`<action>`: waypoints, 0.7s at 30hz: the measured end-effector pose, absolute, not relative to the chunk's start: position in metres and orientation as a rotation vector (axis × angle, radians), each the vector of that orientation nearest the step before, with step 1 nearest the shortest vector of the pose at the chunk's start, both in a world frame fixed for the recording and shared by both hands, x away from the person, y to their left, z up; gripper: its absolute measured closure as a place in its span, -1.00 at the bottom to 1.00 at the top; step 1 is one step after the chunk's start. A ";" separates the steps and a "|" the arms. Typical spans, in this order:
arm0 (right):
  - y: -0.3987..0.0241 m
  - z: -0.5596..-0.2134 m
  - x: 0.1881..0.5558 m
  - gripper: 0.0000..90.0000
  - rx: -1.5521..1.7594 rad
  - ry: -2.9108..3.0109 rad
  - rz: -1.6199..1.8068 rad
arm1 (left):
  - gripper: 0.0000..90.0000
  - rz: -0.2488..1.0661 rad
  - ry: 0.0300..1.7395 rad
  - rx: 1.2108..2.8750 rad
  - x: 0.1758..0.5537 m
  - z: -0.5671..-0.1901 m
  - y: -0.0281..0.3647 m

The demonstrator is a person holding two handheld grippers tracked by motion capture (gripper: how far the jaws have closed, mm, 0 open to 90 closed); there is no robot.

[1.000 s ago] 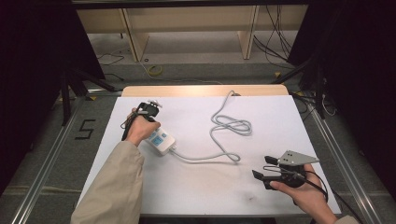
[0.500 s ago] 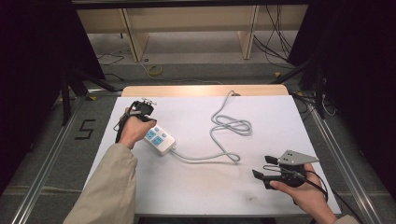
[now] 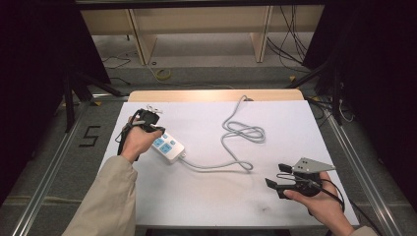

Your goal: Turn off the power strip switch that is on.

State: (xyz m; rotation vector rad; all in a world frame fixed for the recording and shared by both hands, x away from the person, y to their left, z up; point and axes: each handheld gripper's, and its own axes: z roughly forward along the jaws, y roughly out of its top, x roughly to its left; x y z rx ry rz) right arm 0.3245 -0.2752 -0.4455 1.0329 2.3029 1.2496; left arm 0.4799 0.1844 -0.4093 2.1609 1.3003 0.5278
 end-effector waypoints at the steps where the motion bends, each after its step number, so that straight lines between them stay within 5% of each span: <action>1: -0.275 -0.446 0.325 -0.40 1.033 2.304 1.249 | 0.87 0.527 1.295 2.158 0.479 -0.409 0.184; 21: -0.275 -0.446 0.325 -0.41 1.029 2.304 1.251 | 0.01 0.485 1.221 2.072 0.456 -0.404 0.180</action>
